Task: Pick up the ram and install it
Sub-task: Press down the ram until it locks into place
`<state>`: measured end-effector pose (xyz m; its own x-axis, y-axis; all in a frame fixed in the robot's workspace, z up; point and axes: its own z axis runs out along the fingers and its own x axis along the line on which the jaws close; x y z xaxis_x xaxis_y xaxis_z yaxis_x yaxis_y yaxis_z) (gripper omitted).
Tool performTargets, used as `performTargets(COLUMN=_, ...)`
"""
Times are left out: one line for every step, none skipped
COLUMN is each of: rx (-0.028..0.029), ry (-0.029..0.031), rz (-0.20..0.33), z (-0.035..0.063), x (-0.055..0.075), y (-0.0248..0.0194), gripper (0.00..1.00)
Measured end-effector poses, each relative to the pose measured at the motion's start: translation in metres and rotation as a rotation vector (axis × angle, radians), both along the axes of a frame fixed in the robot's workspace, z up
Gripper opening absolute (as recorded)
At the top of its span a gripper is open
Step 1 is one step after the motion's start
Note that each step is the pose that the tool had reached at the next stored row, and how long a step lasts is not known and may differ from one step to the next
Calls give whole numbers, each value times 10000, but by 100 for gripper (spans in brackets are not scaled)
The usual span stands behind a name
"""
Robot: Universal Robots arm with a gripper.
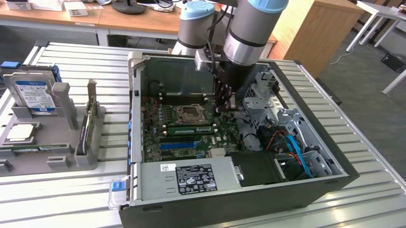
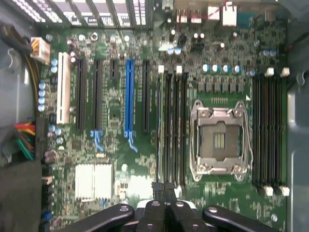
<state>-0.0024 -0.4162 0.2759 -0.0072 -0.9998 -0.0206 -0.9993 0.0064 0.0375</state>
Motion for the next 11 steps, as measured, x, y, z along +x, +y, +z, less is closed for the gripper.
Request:
performTargets(rx=1, ry=0, rz=0, z=0, x=25, y=0, gripper=11)
performTargets(rx=1, ry=0, rz=0, z=0, x=44, y=1, gripper=11)
performTargets(rx=1, ry=0, rz=1, z=0, x=47, y=0, gripper=11)
performTargets(rx=1, ry=1, rz=1, z=0, x=47, y=1, gripper=11)
performTargets(rx=1, ry=0, rz=0, z=0, x=47, y=0, gripper=11)
performTargets(rx=0, ry=0, rz=0, z=0, x=47, y=0, gripper=11)
performTargets(rx=0, ry=0, rz=0, z=0, x=47, y=0, gripper=11)
performTargets(rx=1, ry=0, rz=0, z=-35, x=47, y=0, gripper=11)
performTargets(rx=-1, ry=1, rz=1, z=-104, x=47, y=0, gripper=11)
performTargets(rx=0, ry=1, rz=1, z=-117, x=47, y=0, gripper=11)
performTargets(rx=0, ry=0, rz=0, z=-127, x=47, y=0, gripper=11)
